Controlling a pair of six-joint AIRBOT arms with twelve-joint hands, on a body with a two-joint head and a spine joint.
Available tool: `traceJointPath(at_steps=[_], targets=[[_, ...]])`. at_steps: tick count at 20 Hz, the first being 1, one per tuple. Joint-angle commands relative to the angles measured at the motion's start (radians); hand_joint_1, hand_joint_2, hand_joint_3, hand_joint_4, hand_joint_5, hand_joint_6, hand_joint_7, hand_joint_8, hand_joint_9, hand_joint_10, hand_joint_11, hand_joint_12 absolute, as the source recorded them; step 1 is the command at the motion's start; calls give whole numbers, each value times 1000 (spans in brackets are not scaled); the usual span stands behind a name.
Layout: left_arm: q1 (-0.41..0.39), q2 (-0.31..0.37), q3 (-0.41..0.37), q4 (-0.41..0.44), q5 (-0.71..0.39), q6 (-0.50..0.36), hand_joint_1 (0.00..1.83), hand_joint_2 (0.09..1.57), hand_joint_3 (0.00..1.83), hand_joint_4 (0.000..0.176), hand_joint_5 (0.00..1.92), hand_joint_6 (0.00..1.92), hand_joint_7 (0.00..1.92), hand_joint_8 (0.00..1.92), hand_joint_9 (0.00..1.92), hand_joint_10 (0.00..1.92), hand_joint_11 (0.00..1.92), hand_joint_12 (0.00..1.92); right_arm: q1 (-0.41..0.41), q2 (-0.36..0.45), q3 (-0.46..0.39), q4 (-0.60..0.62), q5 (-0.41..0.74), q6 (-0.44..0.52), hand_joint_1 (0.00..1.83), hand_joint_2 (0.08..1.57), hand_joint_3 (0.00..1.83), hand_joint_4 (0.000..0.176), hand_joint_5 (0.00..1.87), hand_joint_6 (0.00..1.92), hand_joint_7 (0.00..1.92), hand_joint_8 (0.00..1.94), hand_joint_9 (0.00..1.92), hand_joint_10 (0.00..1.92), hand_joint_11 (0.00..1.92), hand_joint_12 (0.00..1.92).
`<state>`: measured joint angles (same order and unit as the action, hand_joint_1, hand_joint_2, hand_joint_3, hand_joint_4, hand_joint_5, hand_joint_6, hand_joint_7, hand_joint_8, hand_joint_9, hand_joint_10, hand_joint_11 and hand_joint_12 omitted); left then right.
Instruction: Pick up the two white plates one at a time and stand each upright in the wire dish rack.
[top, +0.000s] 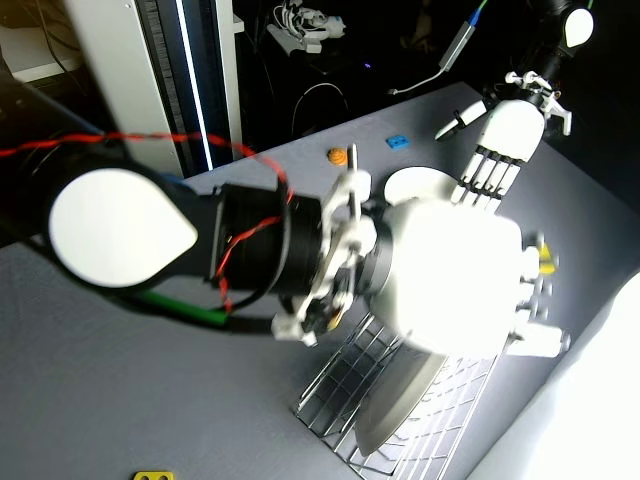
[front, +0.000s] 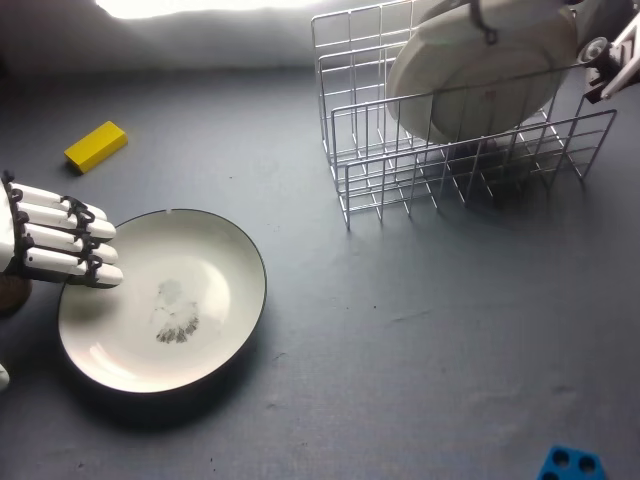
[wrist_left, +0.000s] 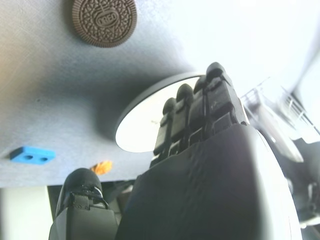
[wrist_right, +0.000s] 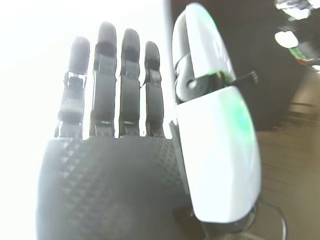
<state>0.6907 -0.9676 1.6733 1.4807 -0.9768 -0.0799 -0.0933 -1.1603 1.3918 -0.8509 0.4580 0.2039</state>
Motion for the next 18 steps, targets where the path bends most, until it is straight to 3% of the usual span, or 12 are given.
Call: traceJointPath(at_steps=[1, 3, 4, 5, 7, 10, 12, 15, 18], targets=[[5, -1, 1, -35, -23, -5, 0, 1039, 4, 0, 29, 4, 48, 5, 21, 6, 0, 0, 16, 6, -25, 43, 86, -38, 1181, 1080, 0, 0, 432, 0, 493, 0, 466, 1, 0, 1204], [12, -3, 1, -35, -23, -11, 0, 1039, 3, 0, 47, 11, 65, 11, 43, 14, 0, 0, 14, 15, -106, 76, 59, -206, 1122, 1069, 0, 0, 319, 0, 370, 0, 358, 0, 0, 1056], [18, -5, 0, -35, -23, -13, 0, 1036, 2, 0, 40, 7, 57, 6, 36, 10, 0, 0, -4, 22, -162, 168, 41, -394, 1101, 1062, 0, 0, 245, 1, 282, 0, 265, 3, 0, 880], [24, -6, 0, -35, -23, -17, 0, 1031, 0, 0, 43, 7, 54, 5, 34, 8, 0, 0, -18, 22, -197, 182, 41, -468, 1086, 1061, 0, 0, 171, 0, 191, 0, 173, 2, 0, 688], [37, -10, 0, -35, -23, -24, 0, 1025, 0, 0, 40, 7, 54, 8, 33, 7, 0, 0, -51, 19, -242, 248, 39, -586, 1044, 1062, 1, 0, 116, 0, 121, 0, 102, 0, 0, 535], [78, -18, 0, -35, -29, -43, 0, 1029, 0, 0, 27, 1, 44, 2, 26, 2, 0, 0, -104, -11, -275, 302, 37, -712, 1026, 1071, 4, 0, 50, 1, 63, 1, 30, 2, 0, 333], [105, -23, -3, -35, -30, -48, 0, 1032, 1, 0, 9, 3, 25, 3, 5, 2, 0, 0, -129, -39, -277, 349, 31, -803, 1060, 1058, 0, 0, 62, 4, 76, 4, 43, 7, 0, 378], [131, -28, -6, -35, -30, -50, 0, 1028, 0, 0, 49, 15, 59, 14, 37, 13, 2, 1, -152, -72, -277, 390, 12, -890, 948, 1084, 4, 0, 23, 0, 9, 0, 4, 0, 0, 326], [154, -33, -9, -35, -30, -50, 0, 1029, 0, 0, 55, 14, 70, 15, 46, 14, 11, 5, -182, -106, -277, 432, -8, -973, 973, 1016, 0, 0, 3, 0, 0, 0, 0, 0, 0, 276]])
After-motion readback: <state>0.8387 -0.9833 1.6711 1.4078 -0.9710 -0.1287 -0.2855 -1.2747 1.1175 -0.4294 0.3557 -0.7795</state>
